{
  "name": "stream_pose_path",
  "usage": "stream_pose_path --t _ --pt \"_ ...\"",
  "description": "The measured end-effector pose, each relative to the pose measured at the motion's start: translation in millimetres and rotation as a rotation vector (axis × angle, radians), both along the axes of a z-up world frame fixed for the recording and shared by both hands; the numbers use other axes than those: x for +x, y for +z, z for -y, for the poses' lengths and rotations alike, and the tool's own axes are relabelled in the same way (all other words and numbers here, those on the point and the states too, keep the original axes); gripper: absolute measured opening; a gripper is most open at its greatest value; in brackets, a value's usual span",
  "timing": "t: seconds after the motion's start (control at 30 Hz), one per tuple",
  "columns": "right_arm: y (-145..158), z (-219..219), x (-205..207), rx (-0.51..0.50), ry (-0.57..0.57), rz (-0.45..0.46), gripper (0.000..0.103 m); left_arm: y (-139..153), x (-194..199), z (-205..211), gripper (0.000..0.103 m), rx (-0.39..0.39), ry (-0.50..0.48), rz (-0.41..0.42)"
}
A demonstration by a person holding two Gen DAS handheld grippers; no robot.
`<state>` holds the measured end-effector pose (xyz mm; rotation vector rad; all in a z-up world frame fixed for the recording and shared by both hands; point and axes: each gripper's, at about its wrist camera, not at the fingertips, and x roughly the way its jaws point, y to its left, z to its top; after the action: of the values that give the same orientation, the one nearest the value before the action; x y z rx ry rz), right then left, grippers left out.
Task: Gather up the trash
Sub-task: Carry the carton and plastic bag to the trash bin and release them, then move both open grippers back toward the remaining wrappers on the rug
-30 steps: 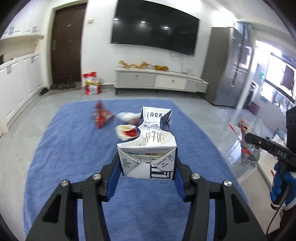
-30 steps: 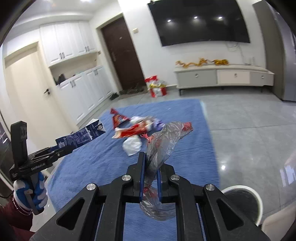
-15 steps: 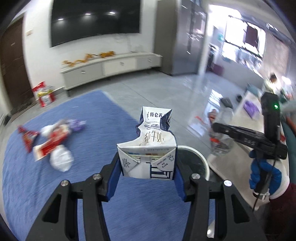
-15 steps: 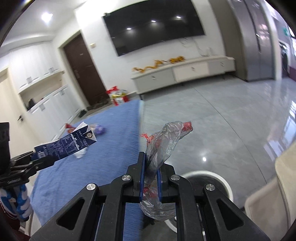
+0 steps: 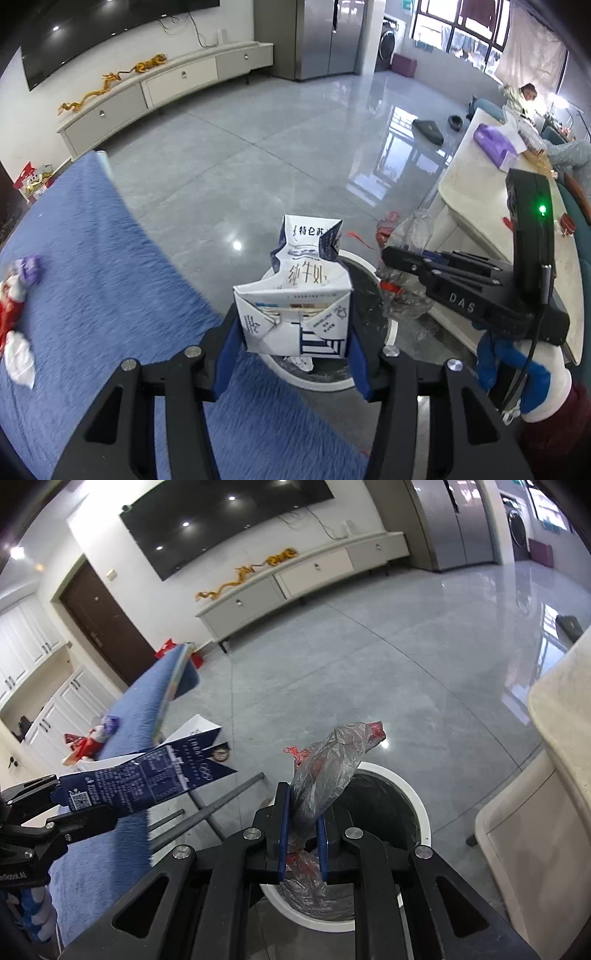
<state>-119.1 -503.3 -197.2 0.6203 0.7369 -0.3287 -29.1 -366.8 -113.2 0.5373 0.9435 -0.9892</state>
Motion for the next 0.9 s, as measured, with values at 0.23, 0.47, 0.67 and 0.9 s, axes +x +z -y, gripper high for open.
stream_pose_path --t 0.23,0.47,0.67,0.9 --pt "-19 9 3 0.003 -0.023 -0.04 0.034 -27 7 27 0.05 0.027 -0.003 -0.048" --pt "-15 7 -2 -0.005 -0.038 -0.048 0.04 -29 7 26 0.052 -0.001 -0.002 -0.098" --pt "0 1 -9 -0.027 -0.043 -0.039 0.041 -10 9 5 0.053 -0.054 0.023 -0.082" --pt "23 -15 -11 -0.064 -0.036 -0.017 0.043 9 20 -40 0.053 -0.114 0.083 -0.061"
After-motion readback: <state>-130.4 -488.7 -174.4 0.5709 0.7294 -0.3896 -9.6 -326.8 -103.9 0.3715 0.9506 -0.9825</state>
